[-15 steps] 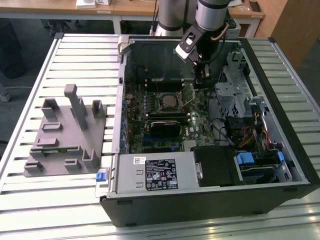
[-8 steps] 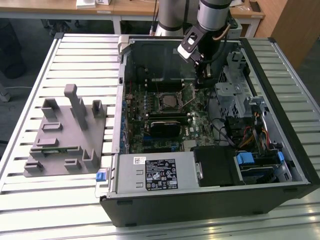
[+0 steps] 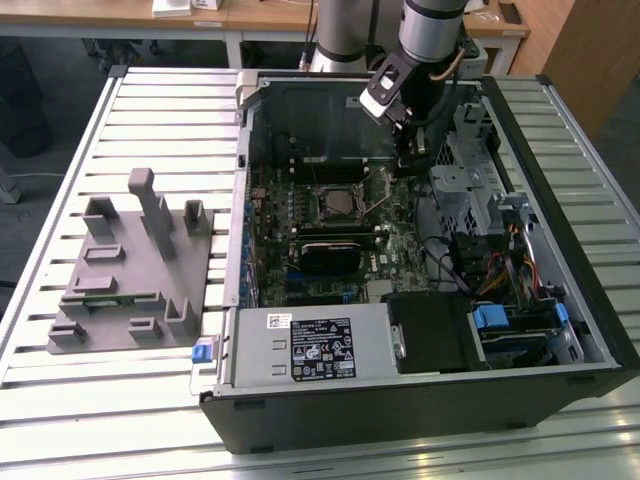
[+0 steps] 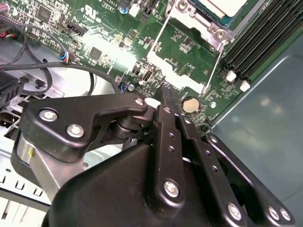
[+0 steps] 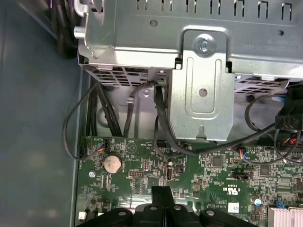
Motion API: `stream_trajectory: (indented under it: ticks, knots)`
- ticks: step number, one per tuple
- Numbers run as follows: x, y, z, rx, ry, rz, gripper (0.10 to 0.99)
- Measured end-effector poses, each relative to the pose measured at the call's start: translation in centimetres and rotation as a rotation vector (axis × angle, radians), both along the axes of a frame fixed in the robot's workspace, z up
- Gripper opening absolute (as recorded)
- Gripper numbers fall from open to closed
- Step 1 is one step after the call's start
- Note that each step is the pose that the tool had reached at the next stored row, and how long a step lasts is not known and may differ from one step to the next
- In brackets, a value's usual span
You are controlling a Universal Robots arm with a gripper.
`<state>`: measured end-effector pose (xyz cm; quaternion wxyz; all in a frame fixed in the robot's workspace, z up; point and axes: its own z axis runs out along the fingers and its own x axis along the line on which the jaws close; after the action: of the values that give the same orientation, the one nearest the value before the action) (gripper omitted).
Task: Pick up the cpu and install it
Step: 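Close the cpu cover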
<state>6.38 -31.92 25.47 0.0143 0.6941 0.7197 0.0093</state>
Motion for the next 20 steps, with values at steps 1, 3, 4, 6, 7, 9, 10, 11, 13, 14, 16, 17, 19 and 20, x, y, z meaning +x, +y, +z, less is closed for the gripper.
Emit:
stream_trajectory:
  ticks: [1, 3, 4, 6, 7, 9, 10, 11, 13, 14, 16, 17, 19, 20]
  knots:
    - [0.09, 0.02, -0.05, 0.0, 0.0008, 0.0, 0.106]
    - [0.23, 0.08, -0.18, 0.0, 0.0023, 0.0, 0.106]
    - [0.29, 0.1, -0.26, 0.0, 0.0031, 0.0, 0.106]
    - [0.37, 0.16, -0.47, -0.001, 0.0053, 0.0, 0.106]
    - [0.37, 0.18, -0.62, 0.0, 0.0065, 0.0, 0.106]
    - [0.37, 0.23, -0.94, 0.0, 0.0092, 0.0, 0.106]
    - [0.37, 0.26, -1.1, 0.0, 0.0109, 0.0, 0.106]
    - [0.38, 0.28, -1.25, 0.0, 0.0127, 0.0, 0.106]
    - [0.38, 0.31, -1.44, 0.0, 0.0164, 0.0, 0.106]
    - [0.37, 0.31, -1.44, -0.001, 0.0176, 0.0, 0.106]
    - [0.38, 0.31, -1.42, 0.0, 0.021, 0.0, 0.106]
    - [0.37, 0.31, -1.37, 0.0, 0.023, 0.0, 0.106]
    - [0.33, 0.31, -1.1, 0.001, 0.0238, 0.0, 0.106]
    - [0.31, 0.31, -0.92, 0.001, 0.024, 0.0, 0.106]
